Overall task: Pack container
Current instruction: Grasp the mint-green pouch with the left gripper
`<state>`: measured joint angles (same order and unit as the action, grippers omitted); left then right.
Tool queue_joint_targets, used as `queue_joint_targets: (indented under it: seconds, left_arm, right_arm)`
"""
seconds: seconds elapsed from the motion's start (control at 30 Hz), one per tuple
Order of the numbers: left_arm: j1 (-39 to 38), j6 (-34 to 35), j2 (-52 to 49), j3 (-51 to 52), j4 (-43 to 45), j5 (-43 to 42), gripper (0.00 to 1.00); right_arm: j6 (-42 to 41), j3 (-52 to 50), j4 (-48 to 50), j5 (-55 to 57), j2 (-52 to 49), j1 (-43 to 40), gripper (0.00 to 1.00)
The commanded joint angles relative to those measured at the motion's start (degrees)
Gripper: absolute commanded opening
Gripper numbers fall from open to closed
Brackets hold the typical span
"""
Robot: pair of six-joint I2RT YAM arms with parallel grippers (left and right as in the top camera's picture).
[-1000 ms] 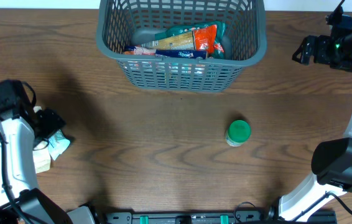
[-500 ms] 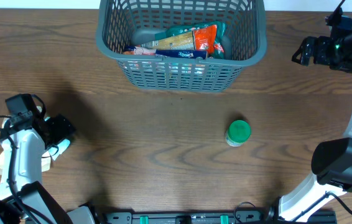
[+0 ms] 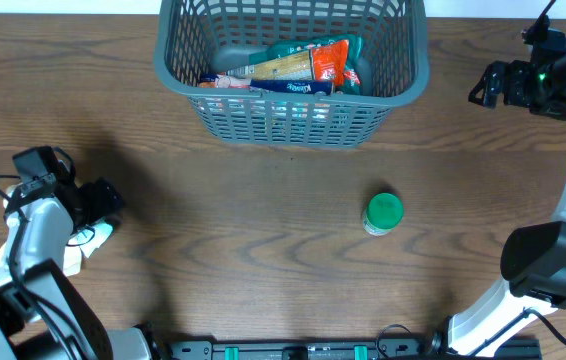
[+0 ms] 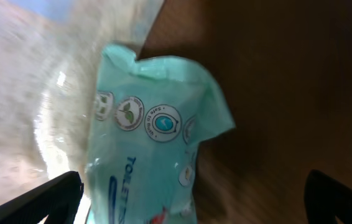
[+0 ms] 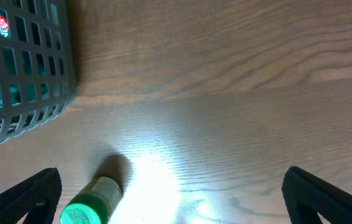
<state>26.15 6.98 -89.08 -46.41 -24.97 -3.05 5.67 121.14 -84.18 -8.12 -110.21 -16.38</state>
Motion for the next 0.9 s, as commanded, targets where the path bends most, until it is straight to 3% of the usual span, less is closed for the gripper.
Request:
queue_joint_targets:
  seconds: [0.0, 0.47, 0.77, 0.87]
  left_arm:
    - [0.31, -1.18, -2.38, 0.17, 0.90, -0.20, 0.99]
    - [0.31, -1.20, -6.01, 0.17, 3.50, -0.20, 0.99]
    - [0.28, -1.18, -5.97, 0.17, 3.28, -0.22, 0.71]
    - [0.28, -1.16, -5.62, 0.15, 2.78, -0.68, 0.56]
  right_arm:
    - [0.85, 0.02, -0.22, -0.42, 0.31, -0.04, 0.99]
    - [1.29, 0.02, -1.09, -0.24, 0.31, -0.04, 0.99]
    - [1.27, 0.02, -0.94, -0.24, 0.31, -0.04, 0.99]
    - [1.27, 0.02, -0.92, -0.24, 0.31, -0.04, 0.99]
